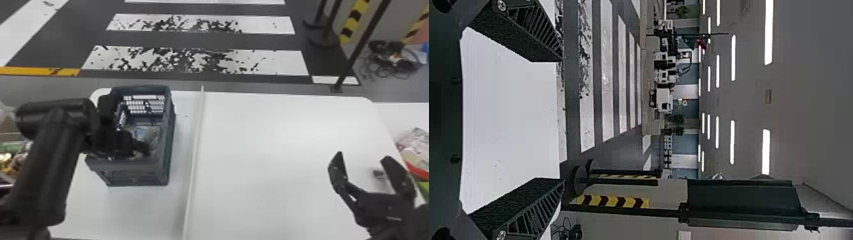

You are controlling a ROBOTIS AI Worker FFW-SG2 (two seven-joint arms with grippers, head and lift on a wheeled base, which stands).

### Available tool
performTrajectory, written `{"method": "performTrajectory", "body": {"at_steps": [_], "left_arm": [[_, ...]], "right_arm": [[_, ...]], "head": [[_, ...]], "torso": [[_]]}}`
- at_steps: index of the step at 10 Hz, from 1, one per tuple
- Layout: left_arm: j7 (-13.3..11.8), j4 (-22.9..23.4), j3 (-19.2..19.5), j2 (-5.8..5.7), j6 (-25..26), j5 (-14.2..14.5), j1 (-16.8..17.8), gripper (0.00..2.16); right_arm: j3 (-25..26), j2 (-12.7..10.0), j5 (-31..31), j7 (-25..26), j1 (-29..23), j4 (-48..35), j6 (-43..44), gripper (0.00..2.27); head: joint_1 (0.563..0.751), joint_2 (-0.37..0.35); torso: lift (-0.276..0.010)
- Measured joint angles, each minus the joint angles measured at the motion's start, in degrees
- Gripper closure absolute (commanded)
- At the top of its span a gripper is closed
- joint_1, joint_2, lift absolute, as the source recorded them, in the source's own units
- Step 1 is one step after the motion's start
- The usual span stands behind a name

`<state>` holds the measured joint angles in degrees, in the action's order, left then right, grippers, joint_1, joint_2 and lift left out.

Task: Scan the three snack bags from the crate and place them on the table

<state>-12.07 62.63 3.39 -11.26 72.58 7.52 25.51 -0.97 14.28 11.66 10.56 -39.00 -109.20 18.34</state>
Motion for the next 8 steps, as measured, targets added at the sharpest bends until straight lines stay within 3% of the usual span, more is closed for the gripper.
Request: {"method": "performTrajectory", "body": {"at_steps": [1,6,8], "left_arm": [[1.1,2.8,0.2,-0.1,0.8,0.0,-1.4,1.91],[4.2,27.4,0.7,0.57,13.3,0.7,-10.9,1.91],[5.0,35.5,0.1,0.62,14.9,0.4,-14.3,1.92]], "right_arm": [[0.1,-0.1,0.3,0.0,-0.1,0.0,0.3,0.07],[0.8,-1.0,0.9,0.2,-2.3,-2.7,0.2,0.07],[1.3,-1.2,0.9,0.1,-3.6,-4.1,0.2,0.07]], "head": [[0.695,0.014],[0.695,0.0],[0.695,-0.009]], "torso": [[-0.036],[-0.036],[-0.036]]}}
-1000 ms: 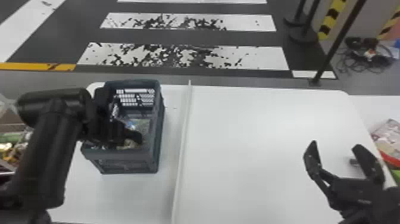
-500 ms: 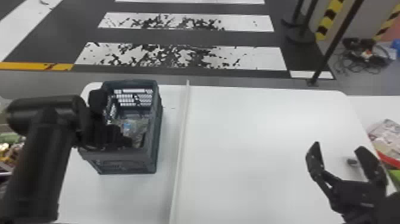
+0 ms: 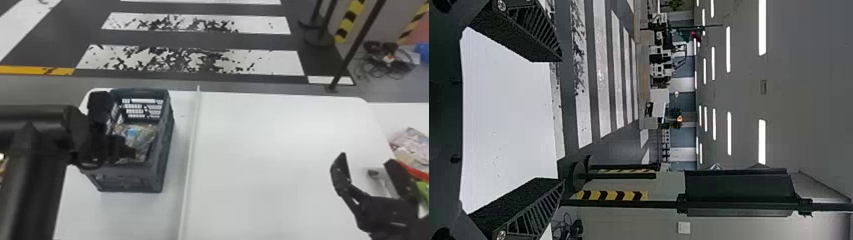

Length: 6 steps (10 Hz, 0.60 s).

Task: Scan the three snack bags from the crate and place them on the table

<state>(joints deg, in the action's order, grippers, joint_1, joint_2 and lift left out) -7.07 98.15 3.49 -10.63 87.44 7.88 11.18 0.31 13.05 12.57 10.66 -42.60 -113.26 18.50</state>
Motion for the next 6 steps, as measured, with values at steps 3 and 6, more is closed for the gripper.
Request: {"method": "performTrajectory", "body": {"at_steps": [3,6], "left_arm": [[0.4,3.5,-0.6,-0.34,-3.6,-0.8,-2.9,1.92],[0.5,-2.4,-2.6,-0.62,-18.7,-2.0,-3.2,1.92]], "right_arm": [[0.6,-0.1,0.0,0.0,-1.5,-0.7,0.6,0.07],[1.8,-0.2,0.0,0.0,-3.1,-1.1,2.1,0.07]], "head": [[0.695,-0.011],[0.695,-0.023]], "torso": [[-0.036],[-0.036]]}}
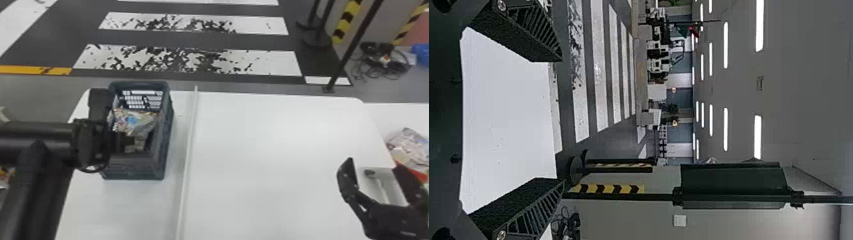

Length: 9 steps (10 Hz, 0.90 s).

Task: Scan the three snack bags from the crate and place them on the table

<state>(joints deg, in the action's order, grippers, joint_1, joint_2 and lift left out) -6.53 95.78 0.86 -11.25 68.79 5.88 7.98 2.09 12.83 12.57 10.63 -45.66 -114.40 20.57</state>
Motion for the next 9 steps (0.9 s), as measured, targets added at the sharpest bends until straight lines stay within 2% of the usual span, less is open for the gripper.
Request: {"method": "performTrajectory", "body": {"at_steps": [3,4,5,6,8,9], "left_arm": [[0.3,-11.2,-2.6,0.23,-14.3,-1.0,3.1,1.92],[0.3,-13.7,-3.1,0.26,-19.3,-1.1,3.5,1.92],[0.5,-15.1,-3.4,0.3,-21.9,-1.2,3.7,1.92],[0.8,-15.2,-3.5,0.34,-23.0,-1.2,3.8,1.92],[1.0,-12.3,-3.2,0.16,-23.6,-1.2,3.4,1.92],[0.9,-10.2,-3.0,0.1,-21.4,-1.1,2.8,1.92]], "right_arm": [[1.5,-0.3,0.0,0.0,-0.6,-0.3,-0.1,0.07],[1.9,-0.4,0.3,0.0,-0.6,-0.2,-0.2,0.07],[2.2,-0.5,0.6,0.0,-0.4,-0.1,-0.3,0.07],[2.3,-0.5,0.7,0.0,-0.1,0.1,-0.5,0.07],[2.1,-0.5,0.7,0.0,0.4,0.2,-1.1,0.07],[2.1,-0.5,0.8,0.0,0.5,0.3,-1.2,0.07]], "head": [[0.695,-0.042],[0.695,-0.05],[0.695,-0.053],[0.695,-0.056],[0.695,-0.053],[0.695,-0.054]], "torso": [[-0.036],[-0.036],[-0.036],[-0.036],[-0.036],[-0.036]]}}
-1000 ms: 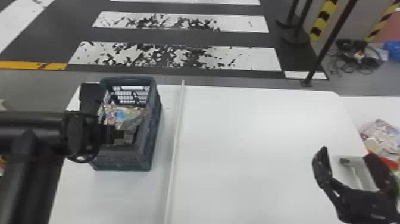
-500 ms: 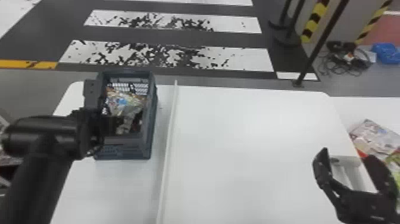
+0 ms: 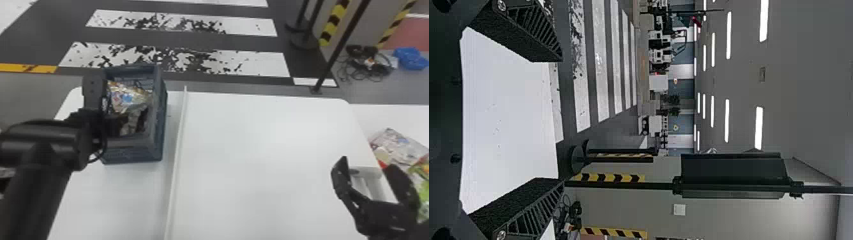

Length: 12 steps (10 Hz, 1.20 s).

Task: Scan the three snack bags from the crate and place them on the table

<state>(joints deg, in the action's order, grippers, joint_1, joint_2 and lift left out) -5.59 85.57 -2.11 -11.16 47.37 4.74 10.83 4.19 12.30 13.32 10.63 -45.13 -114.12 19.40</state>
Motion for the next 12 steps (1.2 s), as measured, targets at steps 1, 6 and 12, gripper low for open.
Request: {"method": "performTrajectory", "body": {"at_steps": [1,6,12], "left_arm": [[0.5,2.2,-0.1,0.07,5.8,-0.2,-0.1,1.99],[7.0,7.6,-4.9,-0.4,21.5,-7.8,-0.6,2.08],[16.6,18.1,-9.5,-0.78,16.4,-13.6,-8.3,2.09]], "right_arm": [[0.1,0.0,0.1,0.0,0.0,0.0,0.0,0.07],[0.3,0.0,1.3,-0.1,-0.6,-0.4,0.9,0.07],[0.5,-0.3,1.7,-0.1,-2.5,-0.9,3.8,0.07]], "head": [[0.695,-0.056],[0.695,-0.025],[0.695,-0.032]], "torso": [[-0.036],[-0.036],[-0.036]]}}
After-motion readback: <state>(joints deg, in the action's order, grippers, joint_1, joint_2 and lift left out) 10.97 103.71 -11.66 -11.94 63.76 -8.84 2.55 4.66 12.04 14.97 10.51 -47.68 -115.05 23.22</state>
